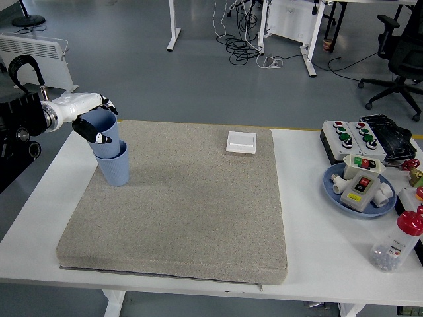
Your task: Push cup pick cup insert cup
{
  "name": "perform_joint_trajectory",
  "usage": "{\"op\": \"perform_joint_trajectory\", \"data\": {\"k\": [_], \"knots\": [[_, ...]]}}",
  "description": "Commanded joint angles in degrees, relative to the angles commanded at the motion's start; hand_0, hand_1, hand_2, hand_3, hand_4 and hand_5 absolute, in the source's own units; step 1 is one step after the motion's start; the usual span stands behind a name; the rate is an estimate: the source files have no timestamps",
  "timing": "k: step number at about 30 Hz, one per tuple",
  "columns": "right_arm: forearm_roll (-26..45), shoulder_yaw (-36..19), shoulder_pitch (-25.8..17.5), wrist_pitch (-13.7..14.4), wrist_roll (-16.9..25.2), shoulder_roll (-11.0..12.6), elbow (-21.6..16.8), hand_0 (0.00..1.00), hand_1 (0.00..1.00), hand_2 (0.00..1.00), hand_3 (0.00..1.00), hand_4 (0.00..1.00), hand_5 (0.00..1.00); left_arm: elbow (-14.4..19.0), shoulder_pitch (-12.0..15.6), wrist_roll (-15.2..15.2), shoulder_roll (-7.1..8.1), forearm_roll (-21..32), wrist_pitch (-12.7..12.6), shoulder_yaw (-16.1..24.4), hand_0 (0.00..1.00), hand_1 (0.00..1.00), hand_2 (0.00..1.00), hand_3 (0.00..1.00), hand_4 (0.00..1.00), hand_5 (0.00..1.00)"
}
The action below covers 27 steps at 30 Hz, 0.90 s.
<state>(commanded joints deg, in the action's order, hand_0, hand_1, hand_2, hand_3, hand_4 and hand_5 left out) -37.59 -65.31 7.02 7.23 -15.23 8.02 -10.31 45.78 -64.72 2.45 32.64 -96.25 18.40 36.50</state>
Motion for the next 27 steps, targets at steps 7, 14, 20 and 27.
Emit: {"op": "perform_joint_trajectory", "data": {"k": [7,14,20,27], "knots": [[-0.02,0.02,-0.14,-0.01,0.04,-0.02,0.00,0.725,0.652,0.644,0.574,0.120,0.466,-0.56,0.13,-0.86,-0.36,-0.02,-0.92,-0.06,0.494,0.678,0.855,0.868,0.802,0.196],[-0.06,-0.01,-0.29,0.01,0.11,-0.04,0.00,0.725,0.652,0.644,0.574,0.120,0.466,-0.94,0.31,-0.85,-0.65,-0.17,-1.18,-0.15,0.519,0.699,0.919,0.903,0.854,0.273],[-0.13,0.07,-0.37,0.00,0.10,-0.02,0.00,0.725,0.652,0.644,0.574,0.120,0.466,-1.16,0.35,-0.78,-0.81,-0.07,-1.36,0.01,0.650,0.793,0.998,0.946,0.929,0.379],[0.16,0.26,-0.30,-0.01,0.19,0.01,0.00,0.725,0.651,0.644,0.574,0.119,0.466,-1.73,0.47,-0.97,-0.92,-0.08,-1.97,0.16,0.735,0.852,0.998,0.957,0.940,0.402]]}}
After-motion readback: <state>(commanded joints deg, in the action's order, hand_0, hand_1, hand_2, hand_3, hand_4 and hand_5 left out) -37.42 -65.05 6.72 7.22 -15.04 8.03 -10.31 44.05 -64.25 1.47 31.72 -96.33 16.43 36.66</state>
